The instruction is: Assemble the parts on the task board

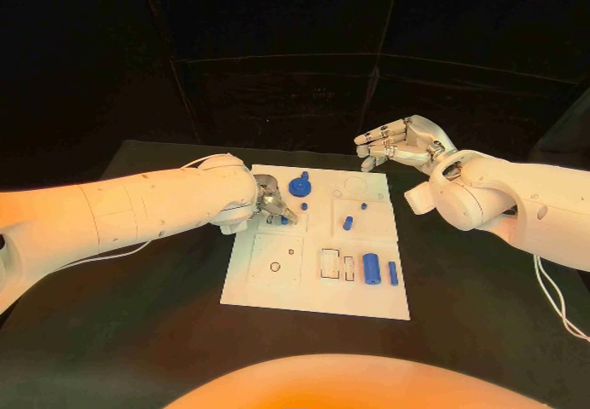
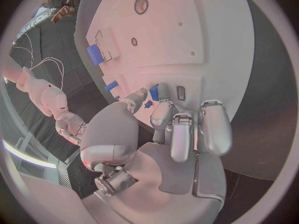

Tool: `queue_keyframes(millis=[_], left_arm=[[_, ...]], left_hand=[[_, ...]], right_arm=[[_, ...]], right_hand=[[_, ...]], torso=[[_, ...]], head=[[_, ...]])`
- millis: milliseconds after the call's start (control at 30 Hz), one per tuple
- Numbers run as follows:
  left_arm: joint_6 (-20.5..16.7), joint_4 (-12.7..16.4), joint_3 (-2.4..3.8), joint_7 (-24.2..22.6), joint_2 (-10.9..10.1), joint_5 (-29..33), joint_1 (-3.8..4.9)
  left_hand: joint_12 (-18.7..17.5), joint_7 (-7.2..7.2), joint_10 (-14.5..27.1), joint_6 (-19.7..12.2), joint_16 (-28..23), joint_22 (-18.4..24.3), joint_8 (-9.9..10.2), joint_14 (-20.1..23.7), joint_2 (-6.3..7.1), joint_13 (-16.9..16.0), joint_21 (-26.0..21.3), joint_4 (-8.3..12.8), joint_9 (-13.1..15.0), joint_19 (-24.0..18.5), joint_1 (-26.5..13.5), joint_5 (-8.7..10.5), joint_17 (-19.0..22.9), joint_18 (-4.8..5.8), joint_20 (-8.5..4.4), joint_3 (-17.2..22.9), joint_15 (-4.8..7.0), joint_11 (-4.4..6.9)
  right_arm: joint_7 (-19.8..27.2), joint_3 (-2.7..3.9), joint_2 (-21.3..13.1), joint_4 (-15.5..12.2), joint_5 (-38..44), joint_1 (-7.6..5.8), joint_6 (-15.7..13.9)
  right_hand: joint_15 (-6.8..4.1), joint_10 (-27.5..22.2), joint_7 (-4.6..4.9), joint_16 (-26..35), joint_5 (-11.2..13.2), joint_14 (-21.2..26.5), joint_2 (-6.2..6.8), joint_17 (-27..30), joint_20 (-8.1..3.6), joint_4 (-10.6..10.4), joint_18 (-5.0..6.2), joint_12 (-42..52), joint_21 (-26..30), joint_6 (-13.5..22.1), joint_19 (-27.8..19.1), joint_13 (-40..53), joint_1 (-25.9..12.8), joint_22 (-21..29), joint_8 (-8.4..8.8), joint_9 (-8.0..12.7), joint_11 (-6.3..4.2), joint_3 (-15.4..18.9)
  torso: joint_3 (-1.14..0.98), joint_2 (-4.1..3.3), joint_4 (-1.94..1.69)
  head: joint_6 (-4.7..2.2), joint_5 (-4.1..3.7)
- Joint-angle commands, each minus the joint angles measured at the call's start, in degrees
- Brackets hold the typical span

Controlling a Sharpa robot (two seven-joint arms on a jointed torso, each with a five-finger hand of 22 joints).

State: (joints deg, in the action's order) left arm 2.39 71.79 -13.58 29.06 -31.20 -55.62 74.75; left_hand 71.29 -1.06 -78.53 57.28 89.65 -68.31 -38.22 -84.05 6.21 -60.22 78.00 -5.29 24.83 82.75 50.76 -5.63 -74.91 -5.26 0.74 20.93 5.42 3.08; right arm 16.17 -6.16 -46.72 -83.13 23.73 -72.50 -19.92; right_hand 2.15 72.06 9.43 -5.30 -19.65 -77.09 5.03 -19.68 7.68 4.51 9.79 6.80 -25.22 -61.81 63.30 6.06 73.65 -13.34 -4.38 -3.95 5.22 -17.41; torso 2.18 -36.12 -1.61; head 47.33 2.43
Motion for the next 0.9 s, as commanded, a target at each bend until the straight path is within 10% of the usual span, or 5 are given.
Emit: queue_keyframes(millis=[33, 333, 633, 900], left_arm=[[-0.5, 0.2, 0.04, 0.3, -0.3, 0.3, 0.07], [-1.4, 1.8, 0.50, 0.2, -2.0, 0.4, 1.31], [3.9, 3.4, 2.41, 0.9, -4.4, 2.2, 4.46], [9.8, -2.1, 2.85, 1.8, -2.9, 2.5, 6.93]], left_hand=[[0.2, -0.02, 0.2, 0.3, 0.4, 0.0, 0.5, -6.0, -0.67, -0.1, 0.2, -0.8, -0.1, 0.1, 0.4, 2.02, -15.1, 1.11, -0.31, -2.5, 0.50, -0.27], [-0.2, 0.01, 0.6, 0.2, 0.4, 0.4, 0.8, -6.0, -0.65, 0.4, -0.1, -2.5, -0.3, 0.0, 2.2, 2.87, -15.1, 1.02, -0.48, -8.7, 0.66, -0.19], [-3.4, -0.88, 3.5, -2.4, 0.4, 3.7, 1.7, -6.0, -0.44, 4.9, -2.2, -2.8, -0.6, -1.3, 5.2, 2.88, -15.1, 0.43, -0.20, -13.2, 0.21, -0.95], [-5.2, -2.30, 5.4, -5.1, 0.4, 5.7, 4.0, -6.0, -2.40, 7.5, -3.7, -2.8, -1.9, -2.2, 8.9, 2.84, -15.1, 0.11, 0.65, -15.6, -0.77, -2.12]], right_arm=[[0.4, 0.04, 0.0, 0.0, 0.1, -0.13, 0.6], [0.5, 0.04, 0.0, 0.0, 0.1, -0.13, 0.6], [0.5, 0.04, 0.0, 0.3, 0.1, -0.13, 0.6], [0.5, 0.04, 0.3, 0.5, 0.1, -0.12, 0.5]], right_hand=[[-0.12, 0.2, 0.30, 0.3, -0.2, -0.4, 0.08, 0.1, 0.11, -0.3, 0.66, -0.2, 0.3, 0.2, 0.5, -0.1, -0.6, 0.1, 0.38, 0.0, 0.21, 0.1], [-0.11, 0.2, 0.31, 0.3, -0.3, -0.4, 0.07, 0.1, 0.13, -0.4, 0.66, -0.2, 0.4, 0.2, 0.5, -0.1, -0.8, 0.1, 0.38, 0.0, 0.22, 0.1], [-0.11, 0.2, 0.31, 0.3, -0.3, -0.4, 0.07, 0.1, 0.13, -0.4, 0.66, -0.2, 0.4, 0.2, 0.5, -0.1, -0.8, 0.1, 0.38, 0.0, 0.22, 0.1], [-0.11, 0.2, 0.31, 0.3, -0.3, -0.4, 0.07, 0.1, 0.13, -0.4, 0.66, -0.2, 0.4, 0.2, 0.5, -0.1, -0.8, 0.1, 0.38, 0.0, 0.22, 0.1]], torso=[[0.05, 0.03, -0.04], [0.03, 0.06, -0.04], [0.07, -0.04, 0.03], [0.05, 0.00, -0.05]], head=[[-0.06, -0.03], [-0.22, 0.02], [-0.51, 0.08], [-0.87, 0.27]])
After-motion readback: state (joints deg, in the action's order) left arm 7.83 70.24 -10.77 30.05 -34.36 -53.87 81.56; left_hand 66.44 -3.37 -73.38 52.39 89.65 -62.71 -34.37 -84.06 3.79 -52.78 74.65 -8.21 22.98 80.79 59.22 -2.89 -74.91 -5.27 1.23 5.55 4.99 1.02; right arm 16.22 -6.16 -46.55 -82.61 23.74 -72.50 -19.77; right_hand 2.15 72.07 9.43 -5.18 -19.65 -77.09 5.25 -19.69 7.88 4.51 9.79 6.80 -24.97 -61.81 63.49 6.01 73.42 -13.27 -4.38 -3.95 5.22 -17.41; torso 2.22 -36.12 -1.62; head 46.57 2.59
